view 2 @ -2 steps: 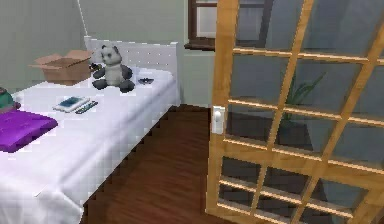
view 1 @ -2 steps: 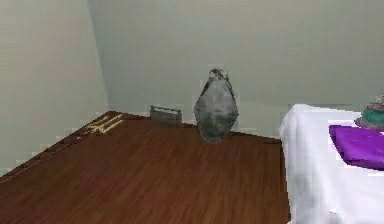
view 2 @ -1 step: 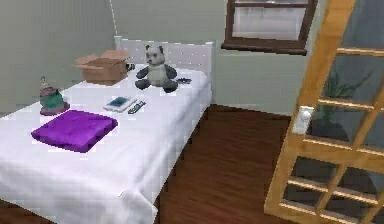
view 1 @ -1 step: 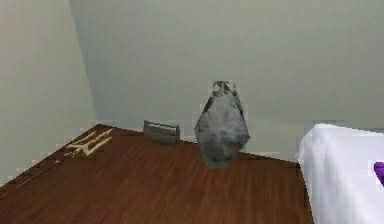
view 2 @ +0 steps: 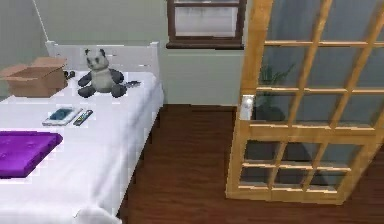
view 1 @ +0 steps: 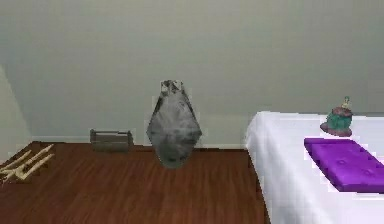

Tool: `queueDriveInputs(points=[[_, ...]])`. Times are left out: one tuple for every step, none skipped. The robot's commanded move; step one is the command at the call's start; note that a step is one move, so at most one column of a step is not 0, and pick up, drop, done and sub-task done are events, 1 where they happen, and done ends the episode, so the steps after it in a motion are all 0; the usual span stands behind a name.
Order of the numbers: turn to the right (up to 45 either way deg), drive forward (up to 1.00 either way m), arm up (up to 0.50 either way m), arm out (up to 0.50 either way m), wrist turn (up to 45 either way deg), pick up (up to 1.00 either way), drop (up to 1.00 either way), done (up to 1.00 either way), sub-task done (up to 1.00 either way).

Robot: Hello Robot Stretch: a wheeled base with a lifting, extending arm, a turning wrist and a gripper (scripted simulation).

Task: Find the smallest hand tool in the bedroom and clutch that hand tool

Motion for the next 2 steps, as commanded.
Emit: queueDriveInputs(points=[[0.0,0.05,0.0,0.0,0.0,0.0,0.0,0.0,0.0],[-45.0,0.0,0.0,0.0,0.0,0.0,0.0,0.0,0.0]])
